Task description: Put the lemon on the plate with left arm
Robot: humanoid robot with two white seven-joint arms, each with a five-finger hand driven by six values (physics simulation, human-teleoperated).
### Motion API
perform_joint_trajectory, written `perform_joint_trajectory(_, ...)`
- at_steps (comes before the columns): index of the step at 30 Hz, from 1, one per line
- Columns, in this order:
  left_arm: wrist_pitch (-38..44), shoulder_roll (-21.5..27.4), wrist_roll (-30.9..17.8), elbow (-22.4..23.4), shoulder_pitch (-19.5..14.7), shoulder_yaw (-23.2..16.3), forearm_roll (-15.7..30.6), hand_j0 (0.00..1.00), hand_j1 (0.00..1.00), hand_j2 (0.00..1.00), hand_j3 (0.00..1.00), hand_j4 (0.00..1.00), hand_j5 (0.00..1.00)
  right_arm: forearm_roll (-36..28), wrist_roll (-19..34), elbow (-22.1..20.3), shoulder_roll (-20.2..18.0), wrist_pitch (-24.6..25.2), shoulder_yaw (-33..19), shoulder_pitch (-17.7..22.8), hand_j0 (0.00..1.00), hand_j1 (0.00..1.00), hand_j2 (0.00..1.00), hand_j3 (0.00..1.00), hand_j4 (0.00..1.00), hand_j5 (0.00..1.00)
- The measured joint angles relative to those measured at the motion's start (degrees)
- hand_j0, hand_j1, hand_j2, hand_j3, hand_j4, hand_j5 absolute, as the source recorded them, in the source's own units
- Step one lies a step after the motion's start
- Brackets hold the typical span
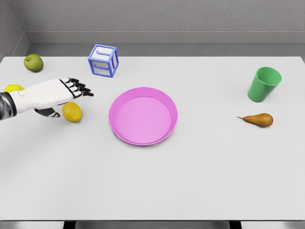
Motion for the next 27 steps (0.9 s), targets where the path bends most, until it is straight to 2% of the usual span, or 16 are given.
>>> perform_joint_trajectory(6,0.0,-1.8,-0.5,3.4,-2.4,-5.6,-1.0,1.0,1.0,1.0,1.0,1.0,1.0,0.0,0.0,0.0,0.0,0.0,0.0,0.0,1.0,1.0,1.0,1.0,1.0,1.0)
perform_joint_trajectory(14,0.0,-2.0,-0.6,6.6,-4.1,-7.3,-3.0,0.99,0.99,0.99,0.99,0.99,0.99,0.0,0.0,0.0,0.0,0.0,0.0,0.0,1.0,1.0,1.0,1.0,1.0,1.0)
perform_joint_trajectory(15,0.0,-2.0,-0.6,6.8,-4.1,-7.6,-3.3,0.94,0.94,0.94,0.94,0.94,0.94,0.0,0.0,0.0,0.0,0.0,0.0,0.0,1.0,1.0,1.0,1.0,1.0,1.0)
perform_joint_trajectory(18,0.0,-2.3,-0.6,7.0,-4.6,-8.3,-4.0,0.91,0.91,0.91,0.91,0.91,0.91,0.0,0.0,0.0,0.0,0.0,0.0,0.0,1.0,1.0,1.0,1.0,1.0,1.0)
perform_joint_trajectory(22,0.0,-2.4,-0.7,7.1,-5.0,-8.7,-4.8,0.79,0.79,0.79,0.79,0.79,0.79,0.0,0.0,0.0,0.0,0.0,0.0,0.0,1.0,1.0,1.0,1.0,1.0,1.0)
perform_joint_trajectory(25,0.0,-2.5,-1.2,7.0,-5.1,-9.1,-5.2,0.77,0.77,0.77,0.77,0.77,0.77,0.0,0.0,0.0,0.0,0.0,0.0,0.0,1.0,1.0,1.0,1.0,1.0,1.0)
perform_joint_trajectory(27,0.0,-2.5,-1.4,7.0,-5.5,-9.4,-5.2,0.68,0.68,0.68,0.68,0.68,0.68,0.0,0.0,0.0,0.0,0.0,0.0,0.0,1.0,1.0,1.0,1.0,1.0,1.0)
